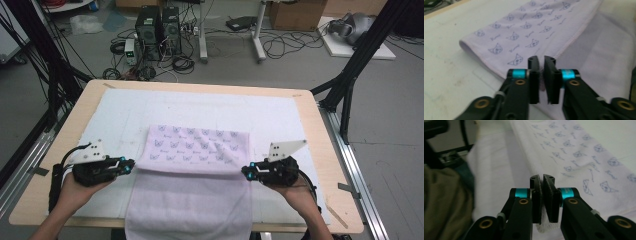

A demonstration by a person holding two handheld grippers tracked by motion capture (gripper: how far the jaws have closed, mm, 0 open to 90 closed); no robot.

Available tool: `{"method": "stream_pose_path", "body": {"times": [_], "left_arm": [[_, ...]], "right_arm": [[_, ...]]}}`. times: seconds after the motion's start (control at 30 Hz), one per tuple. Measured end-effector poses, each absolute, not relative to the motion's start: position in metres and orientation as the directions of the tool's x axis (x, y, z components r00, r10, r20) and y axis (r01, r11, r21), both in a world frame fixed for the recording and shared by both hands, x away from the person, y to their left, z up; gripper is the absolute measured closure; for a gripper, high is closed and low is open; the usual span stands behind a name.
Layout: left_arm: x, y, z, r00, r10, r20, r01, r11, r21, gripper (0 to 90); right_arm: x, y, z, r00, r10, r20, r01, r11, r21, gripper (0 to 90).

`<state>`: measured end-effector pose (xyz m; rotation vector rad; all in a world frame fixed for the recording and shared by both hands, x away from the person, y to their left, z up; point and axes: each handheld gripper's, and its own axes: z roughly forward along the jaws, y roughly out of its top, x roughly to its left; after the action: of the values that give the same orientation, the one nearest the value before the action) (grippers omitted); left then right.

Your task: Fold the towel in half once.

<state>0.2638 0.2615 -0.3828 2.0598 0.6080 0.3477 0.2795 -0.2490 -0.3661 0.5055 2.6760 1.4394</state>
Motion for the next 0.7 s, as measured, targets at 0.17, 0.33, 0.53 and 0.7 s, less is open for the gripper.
{"method": "stream_pose_path", "body": {"times": [0.17,0.33,0.53,0.7], "left_arm": [[0.262,0.266,-0.391,0.830,0.558,0.009,0.297,-0.455,0.839,66.3],[0.274,0.253,-0.406,0.836,0.549,0.002,0.302,-0.463,0.833,63.9],[0.289,0.238,-0.424,0.847,0.532,-0.001,0.310,-0.492,0.814,63.0],[0.309,0.231,-0.429,0.827,0.563,-0.010,0.339,-0.483,0.807,60.3]], "right_arm": [[0.278,-0.250,-0.376,-0.928,0.362,0.087,0.284,0.538,0.794,65.7],[0.297,-0.242,-0.406,-0.909,0.398,0.120,0.335,0.530,0.779,62.4],[0.313,-0.235,-0.416,-0.904,0.412,0.112,0.346,0.555,0.756,61.6],[0.329,-0.239,-0.419,-0.877,0.469,0.101,0.375,0.539,0.755,59.7]]}}
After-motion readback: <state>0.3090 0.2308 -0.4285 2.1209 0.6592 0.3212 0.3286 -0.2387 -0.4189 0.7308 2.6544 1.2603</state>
